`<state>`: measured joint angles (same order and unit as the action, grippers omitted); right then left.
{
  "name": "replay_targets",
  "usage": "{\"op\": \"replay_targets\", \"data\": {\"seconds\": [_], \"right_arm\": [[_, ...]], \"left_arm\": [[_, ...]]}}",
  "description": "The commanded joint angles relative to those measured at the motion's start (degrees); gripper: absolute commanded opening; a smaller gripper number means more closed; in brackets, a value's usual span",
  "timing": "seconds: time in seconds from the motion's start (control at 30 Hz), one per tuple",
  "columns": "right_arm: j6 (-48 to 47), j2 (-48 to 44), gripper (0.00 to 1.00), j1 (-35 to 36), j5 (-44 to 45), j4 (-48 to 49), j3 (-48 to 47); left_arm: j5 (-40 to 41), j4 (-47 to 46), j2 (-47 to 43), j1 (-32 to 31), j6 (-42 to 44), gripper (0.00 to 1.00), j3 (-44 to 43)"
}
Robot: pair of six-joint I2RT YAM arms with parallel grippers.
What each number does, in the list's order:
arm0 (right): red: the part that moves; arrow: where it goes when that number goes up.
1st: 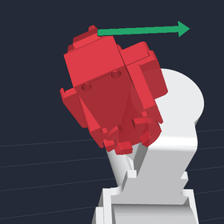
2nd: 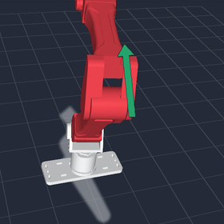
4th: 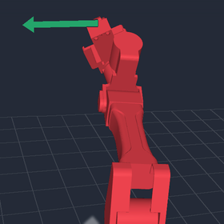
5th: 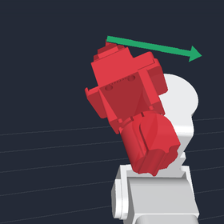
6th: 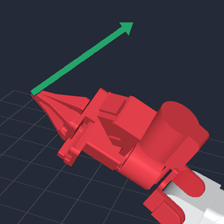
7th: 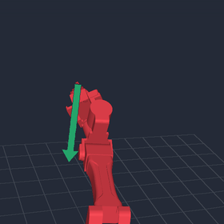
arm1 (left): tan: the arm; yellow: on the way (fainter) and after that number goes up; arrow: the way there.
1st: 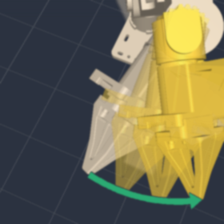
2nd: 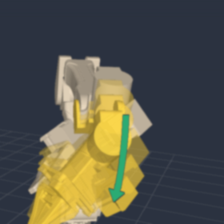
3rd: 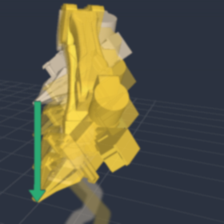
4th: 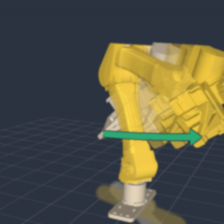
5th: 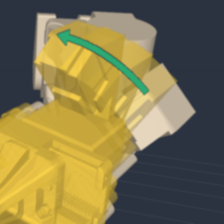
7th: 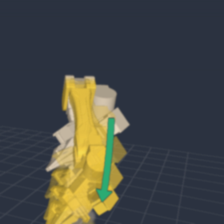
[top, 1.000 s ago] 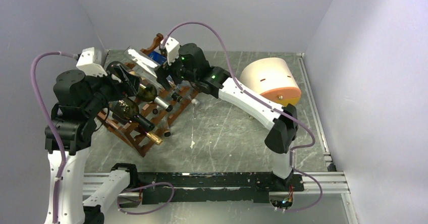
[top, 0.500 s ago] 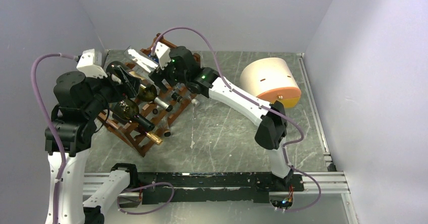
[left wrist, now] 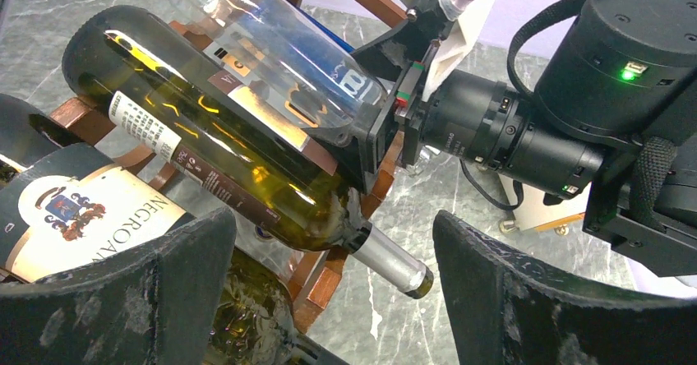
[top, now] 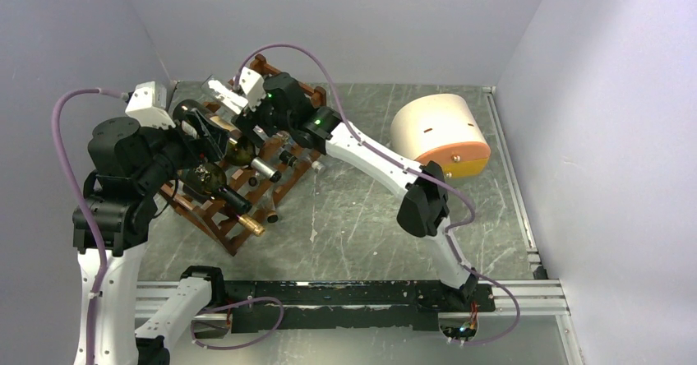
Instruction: Take the wine bottle off the wine rack
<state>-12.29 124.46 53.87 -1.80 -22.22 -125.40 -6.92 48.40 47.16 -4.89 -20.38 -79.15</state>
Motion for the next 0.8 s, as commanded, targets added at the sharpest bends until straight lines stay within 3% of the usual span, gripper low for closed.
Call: {"op": "replay_targets", "data": {"seconds": [0.0,0.17,0.77], "right_arm": [[-2.6,2.6,0.92,0.2,-0.2,-2.8,-2.5],[-2.8,3.2,0.86,0.3,-0.5,-2.9,-2.8],[3.3,-1.9,0.43,-1.4,-7.1,6.4,1.2]], "left_arm": [[-1.4,0.4,-0.4,0.6,-0.1,0.93,-0.2],[-1.4,0.2,-0.6,0.5,-0.1,0.93,0.4],[-2.1,-0.2,-0.3,0.6,-2.4,0.93,0.6]]}}
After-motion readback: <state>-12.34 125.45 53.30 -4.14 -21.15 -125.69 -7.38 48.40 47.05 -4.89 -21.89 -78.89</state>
